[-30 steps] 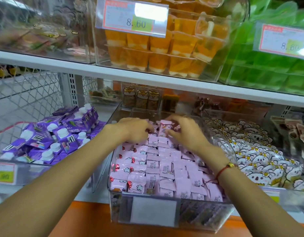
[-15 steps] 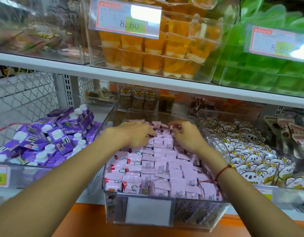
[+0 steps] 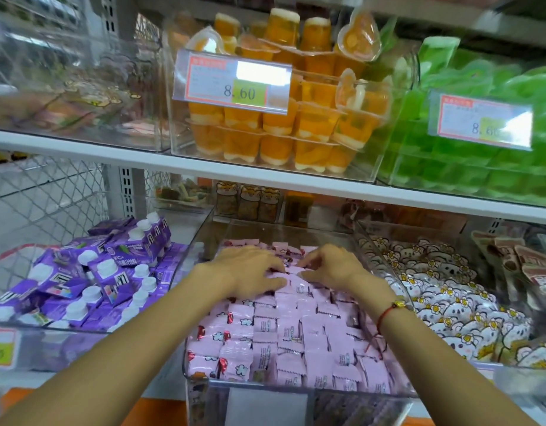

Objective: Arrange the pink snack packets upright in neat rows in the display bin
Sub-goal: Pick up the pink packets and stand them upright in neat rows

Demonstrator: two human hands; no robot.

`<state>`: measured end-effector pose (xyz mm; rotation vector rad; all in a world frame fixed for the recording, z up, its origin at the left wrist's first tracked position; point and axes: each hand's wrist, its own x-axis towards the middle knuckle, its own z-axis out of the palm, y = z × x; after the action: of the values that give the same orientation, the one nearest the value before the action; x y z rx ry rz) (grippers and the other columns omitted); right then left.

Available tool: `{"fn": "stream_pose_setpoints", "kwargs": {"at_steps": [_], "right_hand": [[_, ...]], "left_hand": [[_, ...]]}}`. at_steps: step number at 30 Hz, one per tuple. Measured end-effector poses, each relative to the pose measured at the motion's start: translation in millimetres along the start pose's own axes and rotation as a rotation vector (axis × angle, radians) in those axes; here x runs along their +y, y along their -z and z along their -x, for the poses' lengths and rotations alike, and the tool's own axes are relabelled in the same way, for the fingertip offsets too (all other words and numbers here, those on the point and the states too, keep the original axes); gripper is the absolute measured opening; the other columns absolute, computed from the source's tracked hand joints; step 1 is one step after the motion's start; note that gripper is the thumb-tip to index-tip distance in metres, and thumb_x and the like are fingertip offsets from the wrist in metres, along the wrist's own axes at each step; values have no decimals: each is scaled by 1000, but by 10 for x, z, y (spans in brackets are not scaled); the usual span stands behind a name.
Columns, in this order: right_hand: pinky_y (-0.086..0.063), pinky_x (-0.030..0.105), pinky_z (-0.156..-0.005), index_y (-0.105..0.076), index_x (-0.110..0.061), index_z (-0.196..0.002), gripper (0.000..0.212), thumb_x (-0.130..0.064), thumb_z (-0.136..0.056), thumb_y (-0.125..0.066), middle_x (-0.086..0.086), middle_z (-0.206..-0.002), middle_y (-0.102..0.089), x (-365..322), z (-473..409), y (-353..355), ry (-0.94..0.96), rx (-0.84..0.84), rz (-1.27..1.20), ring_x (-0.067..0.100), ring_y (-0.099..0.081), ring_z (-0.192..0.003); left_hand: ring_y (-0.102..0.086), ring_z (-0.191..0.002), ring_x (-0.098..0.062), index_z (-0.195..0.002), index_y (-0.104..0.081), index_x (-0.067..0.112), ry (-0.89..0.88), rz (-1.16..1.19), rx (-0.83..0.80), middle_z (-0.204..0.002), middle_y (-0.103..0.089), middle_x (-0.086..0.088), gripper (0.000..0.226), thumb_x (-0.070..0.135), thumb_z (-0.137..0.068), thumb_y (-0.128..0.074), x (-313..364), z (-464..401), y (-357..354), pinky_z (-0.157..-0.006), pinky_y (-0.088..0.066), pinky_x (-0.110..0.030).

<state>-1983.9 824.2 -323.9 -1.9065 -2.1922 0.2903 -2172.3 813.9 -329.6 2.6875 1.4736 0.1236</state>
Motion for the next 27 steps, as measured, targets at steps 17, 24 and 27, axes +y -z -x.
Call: {"fn": "stream_pose_setpoints", "kwargs": {"at_steps": [17, 24, 27], "right_hand": [[-54, 40, -72, -62, -17, -98, 17, -24, -98, -47, 8, -92, -69, -124, 53, -51, 82, 398, -164, 27, -64, -77], [-32, 10, -35, -55, -17, -82, 18, -24, -97, -47, 0, -71, -61, -143, 223, 37, -53, 813, -761, -1, -50, -40], [-41, 14, -47, -59, -12, -93, 17, -20, -98, -45, 8, -87, -65, -75, 247, 65, -190, 829, -931, 12, -61, -63]], "left_hand": [[-36, -136, -21, -140, -39, 42, -39, 97, -103, -151, -36, 6, 41, 32, -100, -33, -1, 20, -37, -106, -37, -43], [-60, -99, -23, -137, -45, 40, -27, 199, -101, -138, -48, 0, 40, 27, -100, -37, 32, 51, 8, -85, -52, -42], [-57, -98, -17, -128, -53, 30, 33, 305, -65, -133, -50, 0, 32, 24, -97, -46, 36, 39, 73, -83, -50, -34]]}}
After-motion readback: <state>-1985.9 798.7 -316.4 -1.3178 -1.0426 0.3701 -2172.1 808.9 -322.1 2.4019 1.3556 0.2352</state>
